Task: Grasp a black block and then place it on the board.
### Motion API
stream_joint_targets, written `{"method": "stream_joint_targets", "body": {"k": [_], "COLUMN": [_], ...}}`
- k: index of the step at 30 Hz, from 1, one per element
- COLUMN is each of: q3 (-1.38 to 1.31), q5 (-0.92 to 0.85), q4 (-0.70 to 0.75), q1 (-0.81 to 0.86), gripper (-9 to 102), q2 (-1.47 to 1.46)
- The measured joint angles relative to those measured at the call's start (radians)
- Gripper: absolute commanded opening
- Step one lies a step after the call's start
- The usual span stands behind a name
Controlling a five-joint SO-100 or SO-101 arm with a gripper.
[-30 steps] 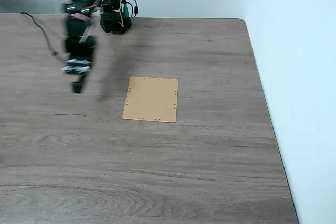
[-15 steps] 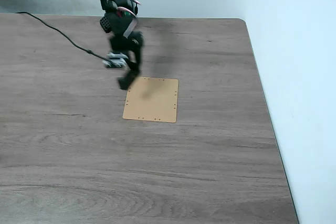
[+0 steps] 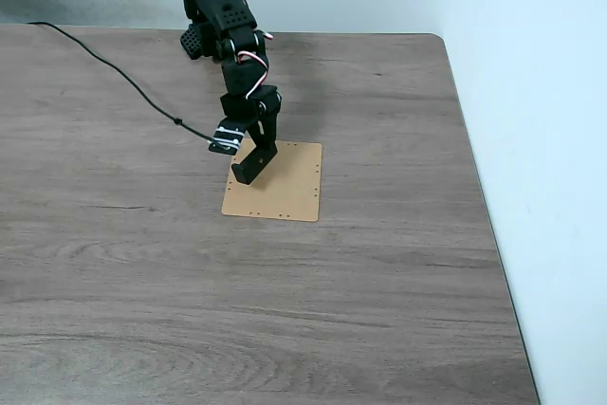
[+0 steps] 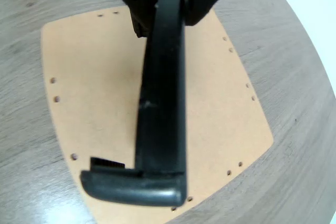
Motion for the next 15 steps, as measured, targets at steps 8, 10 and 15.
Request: {"method": "stream_joint_targets", "body": {"k": [8,10,15], "q3": [0.020,0.026,0.054], "q5": [0.046,0.048,0.032], "q4": [-0.054,-0.057,-0.083], "q1": [-0.020,-0.021,-0.025], "gripper": [9,15,22], "q2": [-0.037,-0.035,-0.046]}}
